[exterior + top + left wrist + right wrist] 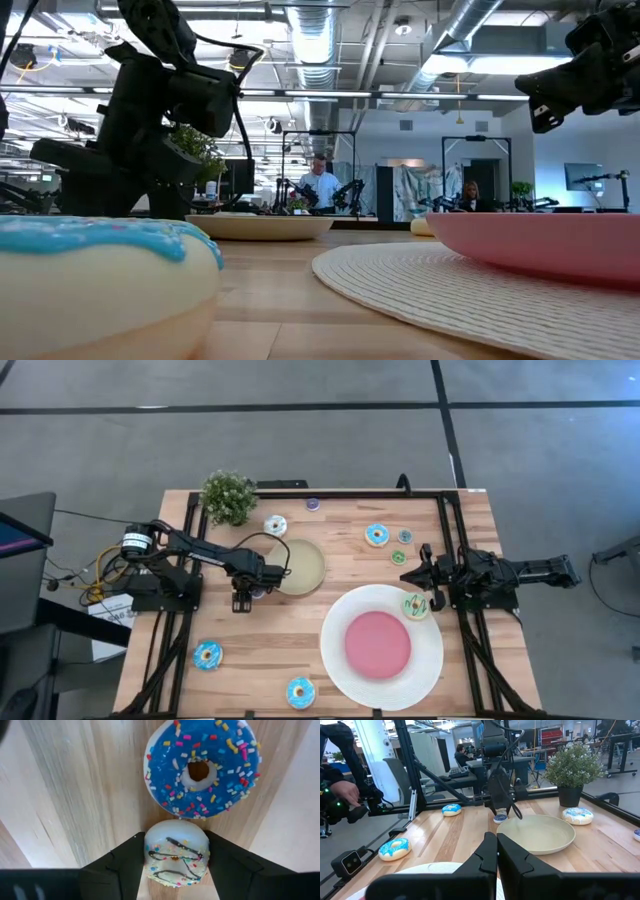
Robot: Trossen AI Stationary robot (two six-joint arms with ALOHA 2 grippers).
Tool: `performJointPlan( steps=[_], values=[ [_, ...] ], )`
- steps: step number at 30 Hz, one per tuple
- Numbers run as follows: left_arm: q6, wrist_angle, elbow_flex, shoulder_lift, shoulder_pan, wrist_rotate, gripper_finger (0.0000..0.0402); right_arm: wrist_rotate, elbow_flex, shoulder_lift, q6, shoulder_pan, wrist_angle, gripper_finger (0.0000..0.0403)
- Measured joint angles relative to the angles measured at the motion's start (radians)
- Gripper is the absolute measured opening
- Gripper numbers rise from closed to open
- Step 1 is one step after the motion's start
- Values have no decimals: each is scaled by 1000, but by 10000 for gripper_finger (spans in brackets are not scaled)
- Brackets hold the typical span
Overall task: Pick & Place donuts
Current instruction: Put the small white donut on the brown plate
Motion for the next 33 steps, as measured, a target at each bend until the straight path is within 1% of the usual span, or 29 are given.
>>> performJointPlan(
  steps=[5,12,15,19,22,26,29,33],
  values=[
    [-46,-71,-7,-25,1,-21,188,0,0,0,0,0,0,0],
    [-144,-121,8,-189,19,-13,190,0,0,0,0,0,0,0],
    [-176,-106,55,-255,34,-11,190,0,0,0,0,0,0,0],
    [-180,-70,145,-290,53,-14,190,0,0,0,0,0,0,0],
    [-152,16,212,-290,62,-27,190,0,0,0,0,0,0,0],
    [-101,200,261,-248,75,-45,190,0,0,0,0,0,0,0],
    [-84,299,304,-166,96,-35,190,0,0,0,0,0,0,0],
    [-97,327,401,-6,121,-25,190,1,0,0,0,0,0,0]
  ],
)
